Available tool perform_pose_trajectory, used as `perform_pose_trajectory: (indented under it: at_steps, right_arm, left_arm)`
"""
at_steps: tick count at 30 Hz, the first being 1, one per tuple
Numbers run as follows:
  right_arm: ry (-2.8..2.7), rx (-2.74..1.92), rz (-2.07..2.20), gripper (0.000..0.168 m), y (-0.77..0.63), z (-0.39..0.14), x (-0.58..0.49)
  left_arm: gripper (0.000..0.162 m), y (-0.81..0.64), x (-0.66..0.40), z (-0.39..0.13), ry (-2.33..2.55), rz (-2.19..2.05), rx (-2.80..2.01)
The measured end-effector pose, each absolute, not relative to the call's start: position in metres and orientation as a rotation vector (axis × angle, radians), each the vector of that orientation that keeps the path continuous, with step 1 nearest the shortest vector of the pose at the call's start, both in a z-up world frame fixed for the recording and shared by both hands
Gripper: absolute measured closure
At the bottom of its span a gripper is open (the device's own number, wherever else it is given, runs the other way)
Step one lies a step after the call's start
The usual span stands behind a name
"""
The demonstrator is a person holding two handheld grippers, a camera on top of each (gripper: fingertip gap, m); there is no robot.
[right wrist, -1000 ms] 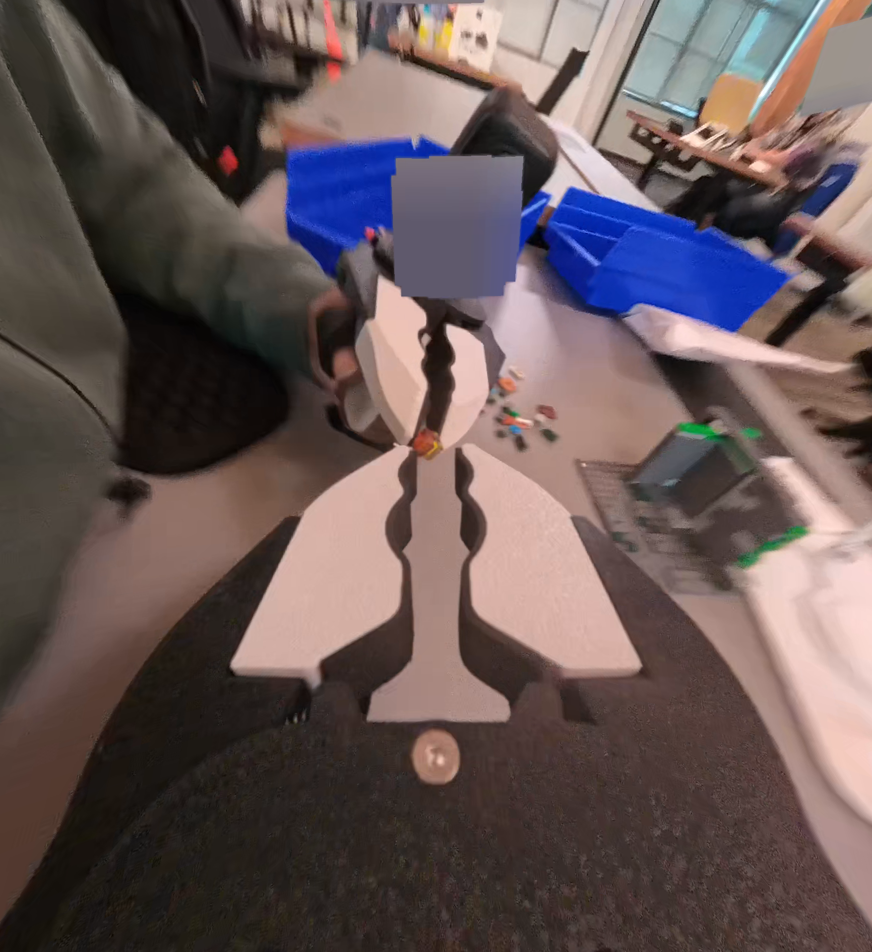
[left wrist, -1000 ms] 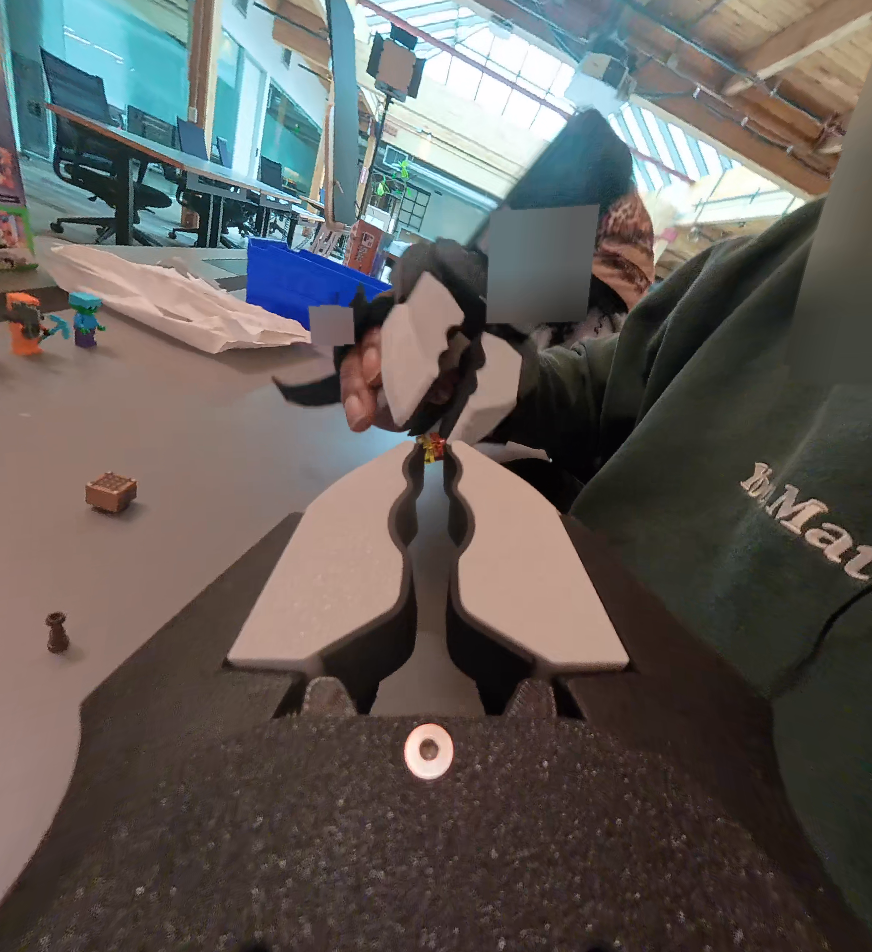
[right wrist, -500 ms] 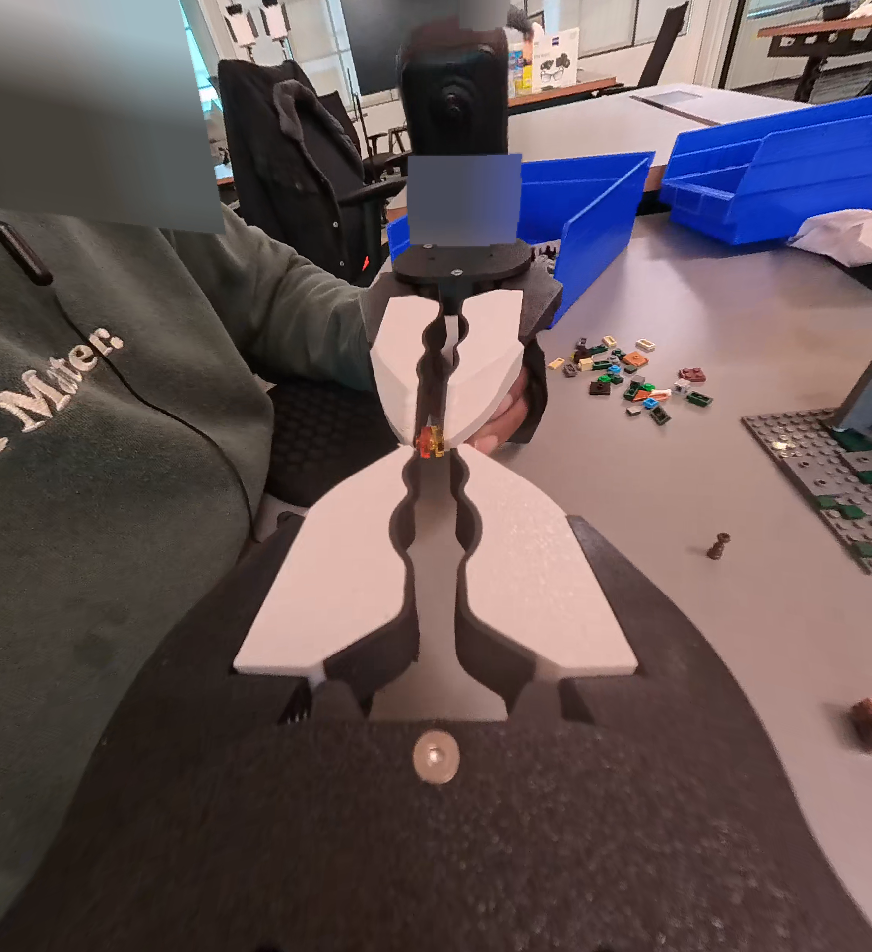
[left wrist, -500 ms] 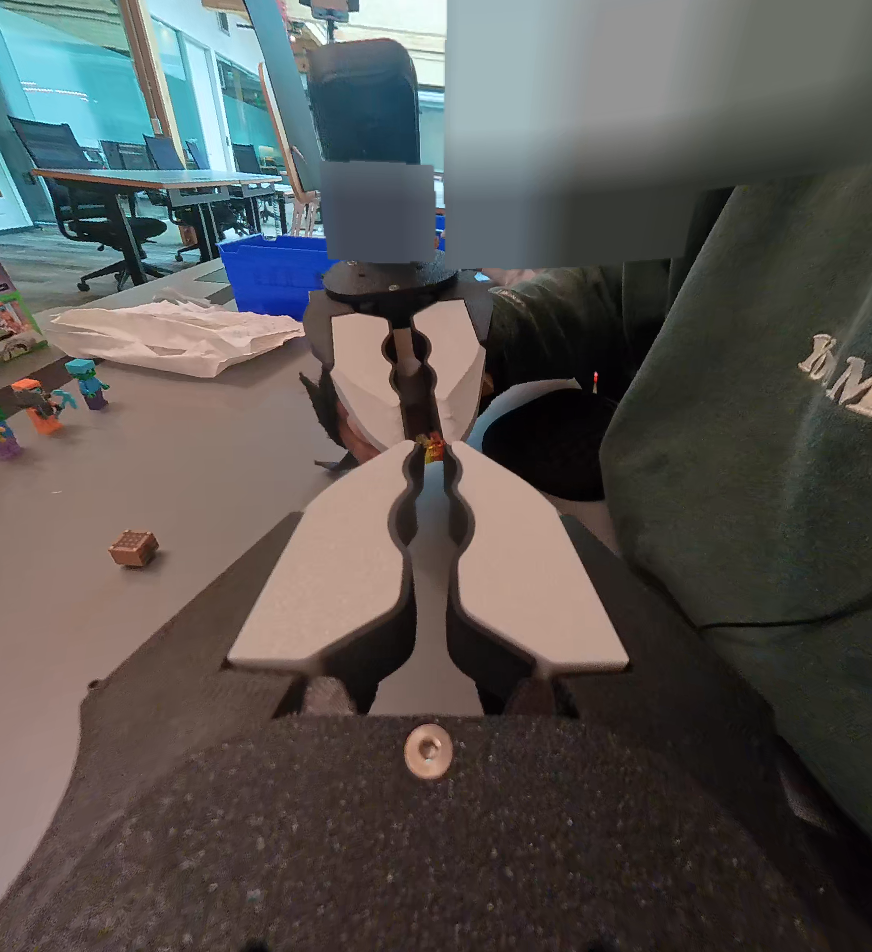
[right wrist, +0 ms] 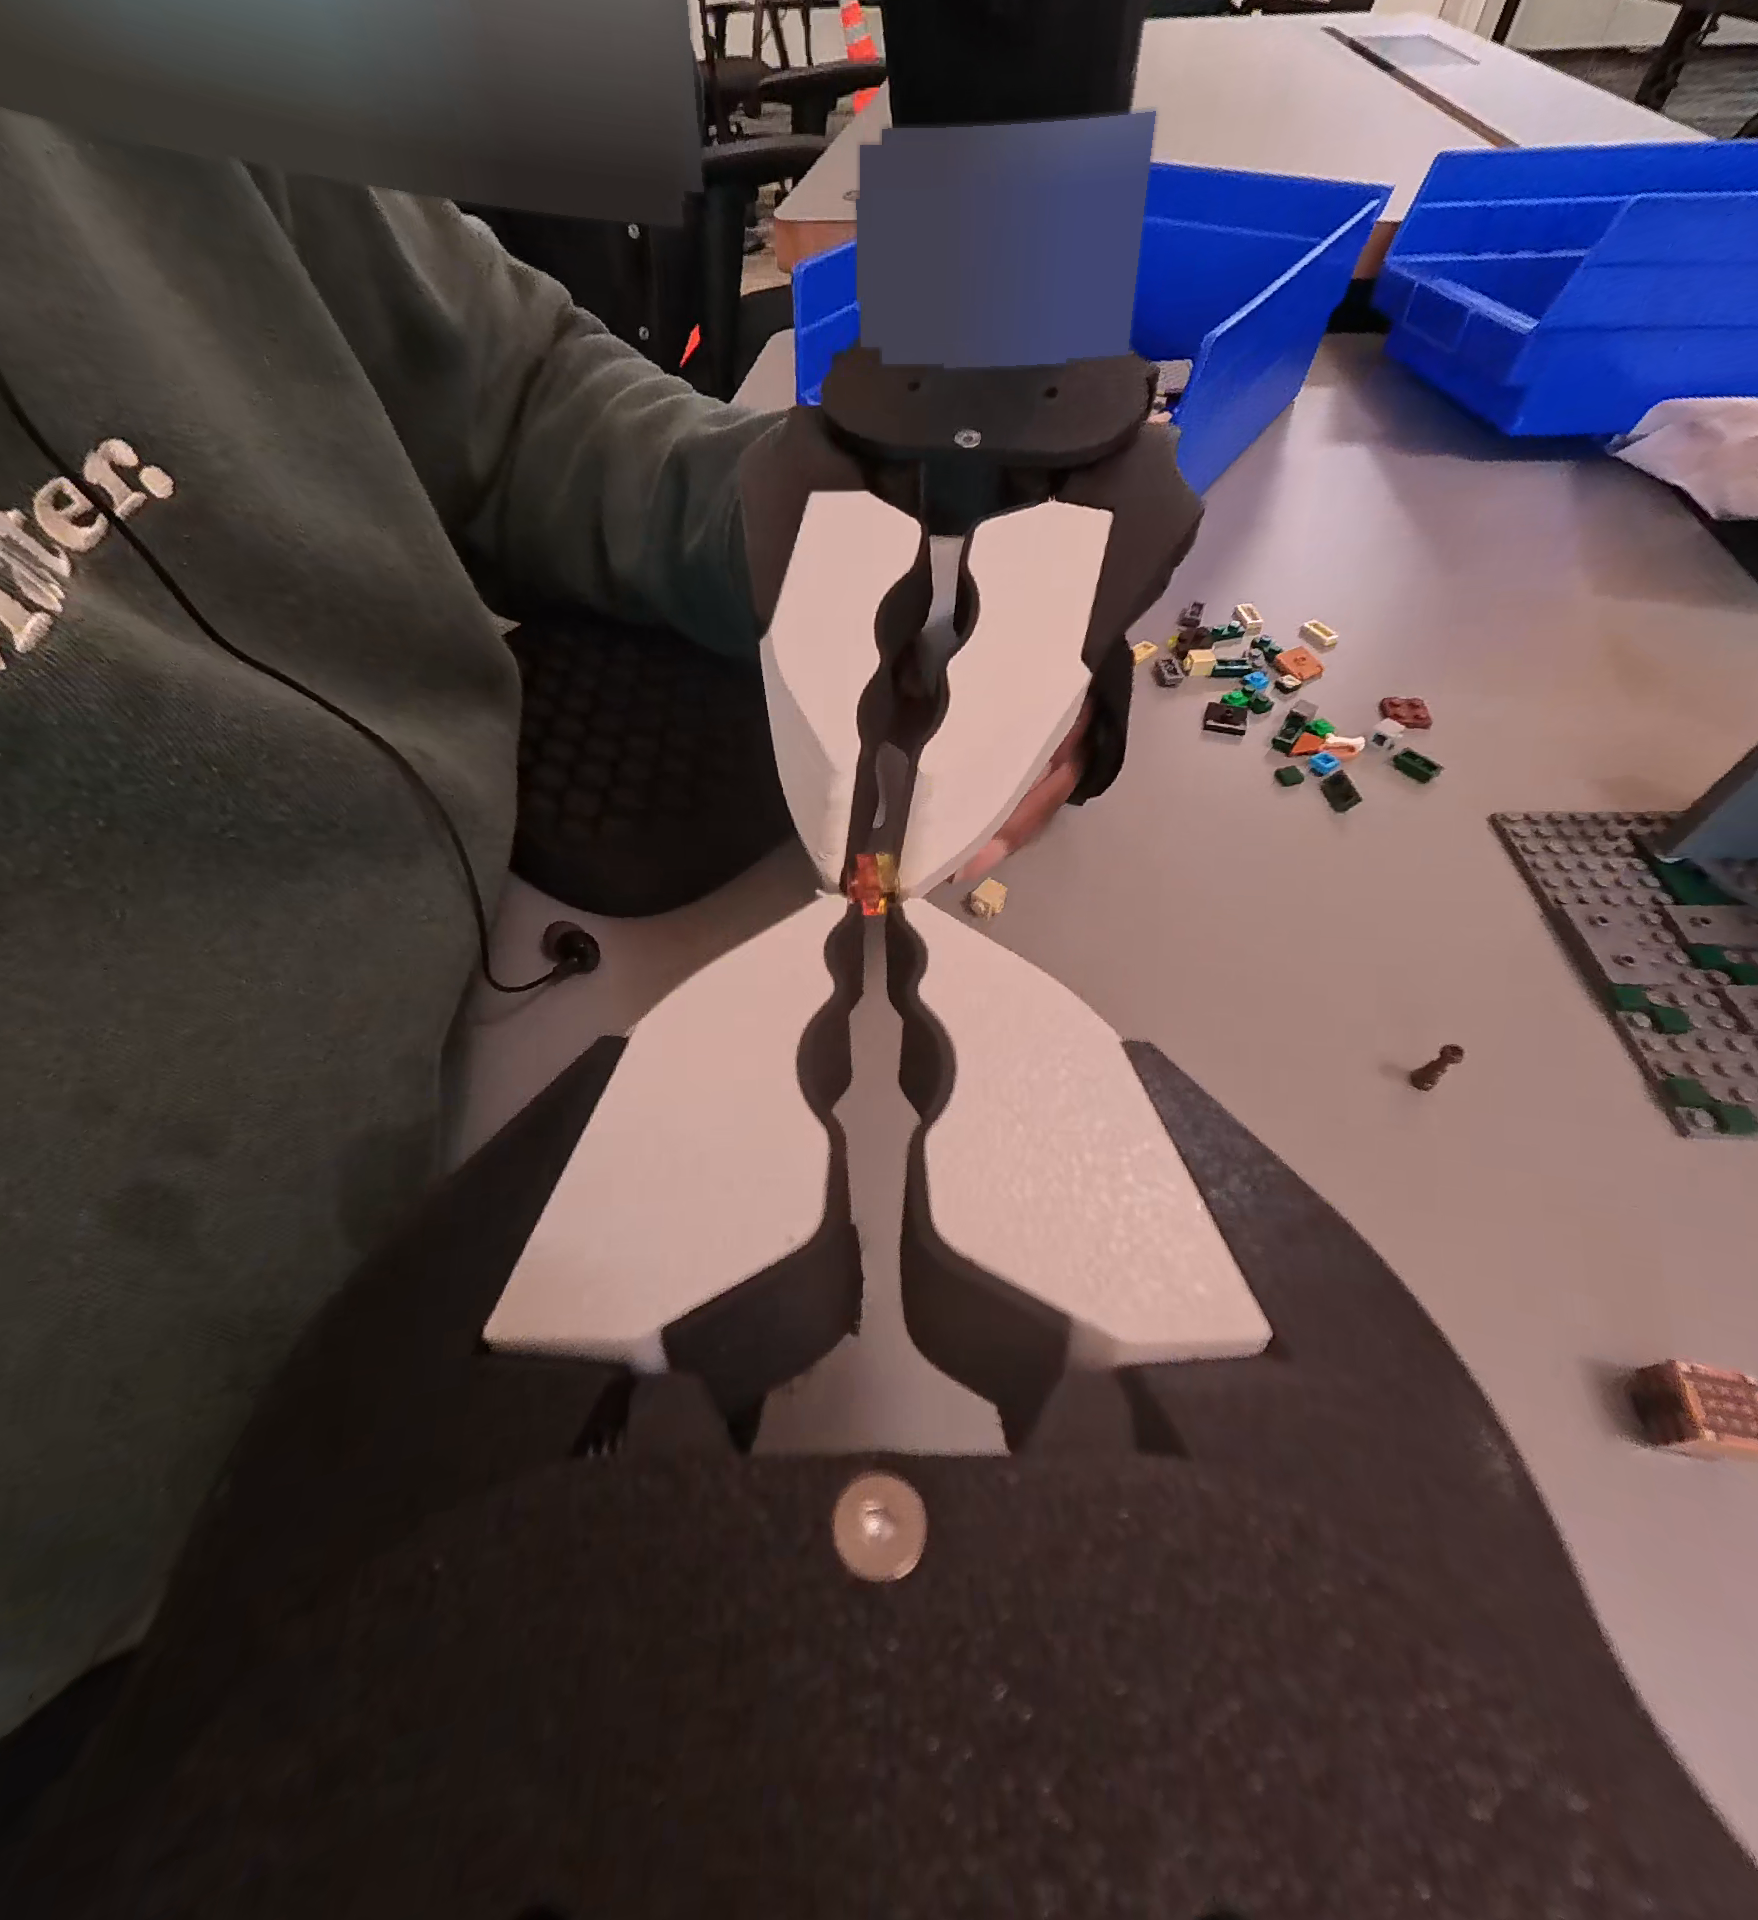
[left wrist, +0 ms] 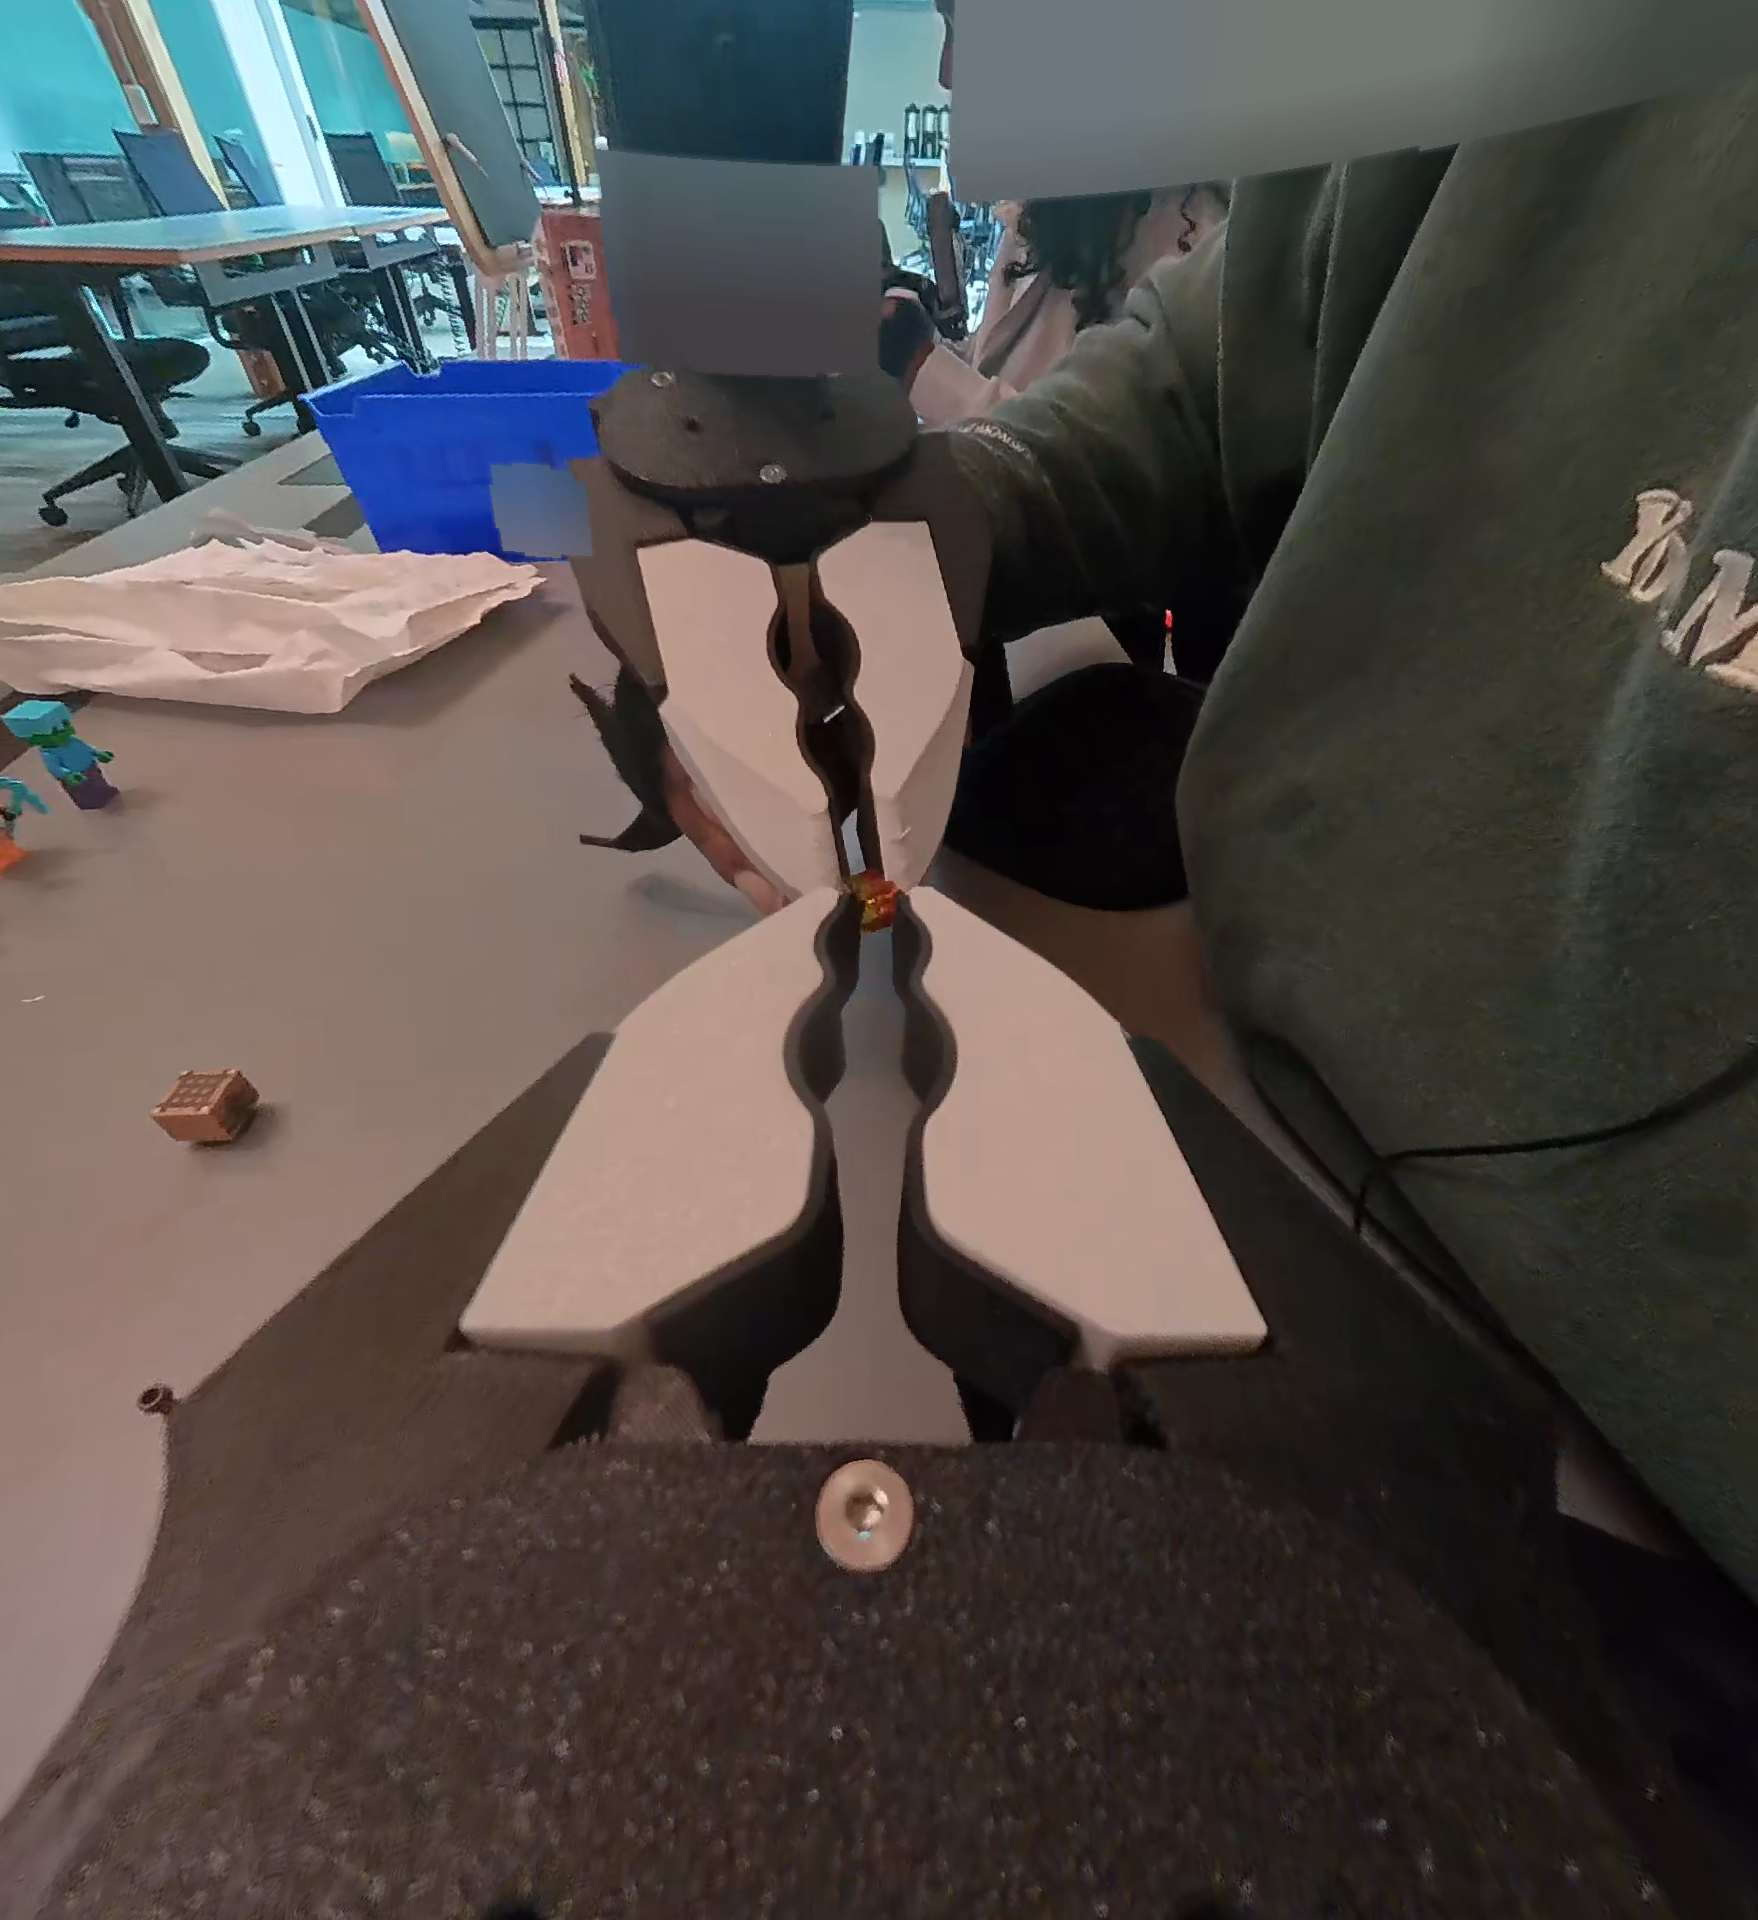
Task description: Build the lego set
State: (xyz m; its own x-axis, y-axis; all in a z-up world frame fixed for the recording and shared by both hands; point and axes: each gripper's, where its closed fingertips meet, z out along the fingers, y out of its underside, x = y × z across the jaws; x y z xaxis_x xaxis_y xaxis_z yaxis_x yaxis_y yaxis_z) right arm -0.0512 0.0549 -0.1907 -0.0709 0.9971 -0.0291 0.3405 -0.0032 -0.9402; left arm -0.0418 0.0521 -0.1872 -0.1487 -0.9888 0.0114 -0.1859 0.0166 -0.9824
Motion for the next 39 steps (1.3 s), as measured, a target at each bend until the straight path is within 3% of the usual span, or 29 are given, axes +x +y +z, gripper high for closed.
perform_pose_trajectory:
  at_steps: [7,16,23,27,30,39]
  right_arm:
    - [-1.452,-1.427,1.049,0.162,0.061,-0.187,-0.045]
    - [-1.482,-1.275,0.475,0.154,0.079,-0.188,-0.030]
    - [-1.576,-1.212,0.257,0.160,0.087,-0.186,-0.023]
    - [-1.616,-1.311,0.375,0.161,0.091,-0.196,-0.022]
    - [-1.656,-1.499,0.519,0.161,0.110,-0.220,-0.012]
    - [-1.781,-1.864,0.614,0.160,0.165,-0.284,-0.020]
  left_arm:
    - [0.155,0.057,-0.038,-0.184,1.432,-1.226,-1.274]
    - [0.155,0.074,-0.020,-0.186,1.167,-1.543,-1.578]
    - [0.155,0.078,-0.011,-0.182,0.991,-1.796,-1.700]
    - [0.153,0.084,-0.012,-0.190,1.008,-1.685,-1.730]
    - [0.147,0.104,-0.023,-0.202,1.070,-1.374,-1.745]
    - [0.150,0.152,-0.069,-0.233,1.144,-0.744,-1.806]
